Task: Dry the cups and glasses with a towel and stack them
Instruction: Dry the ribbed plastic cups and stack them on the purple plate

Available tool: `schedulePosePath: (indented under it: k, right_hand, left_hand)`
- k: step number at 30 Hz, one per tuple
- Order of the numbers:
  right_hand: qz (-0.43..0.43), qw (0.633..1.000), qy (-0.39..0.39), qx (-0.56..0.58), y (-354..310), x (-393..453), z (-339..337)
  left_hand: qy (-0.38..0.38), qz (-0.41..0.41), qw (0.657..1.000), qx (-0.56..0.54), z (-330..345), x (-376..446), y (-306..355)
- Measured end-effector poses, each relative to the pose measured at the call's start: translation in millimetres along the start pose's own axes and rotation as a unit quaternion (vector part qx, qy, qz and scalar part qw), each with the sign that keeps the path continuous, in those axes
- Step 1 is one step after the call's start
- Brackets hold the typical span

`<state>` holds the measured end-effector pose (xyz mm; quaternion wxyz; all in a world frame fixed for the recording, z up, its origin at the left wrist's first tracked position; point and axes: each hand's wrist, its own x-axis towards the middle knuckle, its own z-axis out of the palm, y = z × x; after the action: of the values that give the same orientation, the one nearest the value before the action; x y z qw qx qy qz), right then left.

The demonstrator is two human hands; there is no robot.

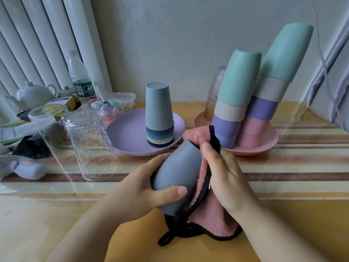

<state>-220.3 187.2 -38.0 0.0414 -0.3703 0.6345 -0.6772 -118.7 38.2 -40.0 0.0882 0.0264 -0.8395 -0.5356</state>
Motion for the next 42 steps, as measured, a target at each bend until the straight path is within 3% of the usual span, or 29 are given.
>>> schedulePosePath:
  k: [3, 7, 12, 19, 22, 28, 34, 38, 42]
  right_hand:
    - [-0.026, 0.999, -0.002, -0.046, 1, -1, 0]
    - [-0.059, 0.998, 0.016, 0.018, -2, 1, 0]
    - [-0.013, 0.994, 0.084, 0.072, -2, -2, 5]
    - [0.100, 0.992, -0.063, 0.040, 5, -20, 28]
    - [0.113, 0.990, -0.074, 0.028, 5, -19, 27]
    - [0.136, 0.990, -0.038, -0.020, 17, -14, 27]
    - [0.107, 0.988, -0.018, -0.113, 27, -3, 15]
    - [0.118, 0.977, -0.007, -0.175, 36, -1, 9]
    - [0.119, 0.972, -0.009, -0.205, 36, -1, 8]
  left_hand:
    - [-0.002, -0.013, 1.000, -0.025, 2, -1, 3]
    - [-0.008, -0.027, 0.991, -0.127, 11, -3, 5]
    - [0.044, -0.055, 0.970, -0.232, 21, -2, 5]
    - [0.139, -0.016, 0.939, -0.313, 17, 2, 2]
    - [0.165, -0.009, 0.930, -0.327, 19, 2, 1]
    - [0.232, 0.016, 0.950, -0.208, 15, 5, -3]
    - [0.233, -0.007, 0.969, -0.087, 10, 8, -8]
    - [0.330, -0.041, 0.941, 0.059, 2, 8, -14]
    - [0.405, -0.083, 0.902, 0.126, -5, 6, -11]
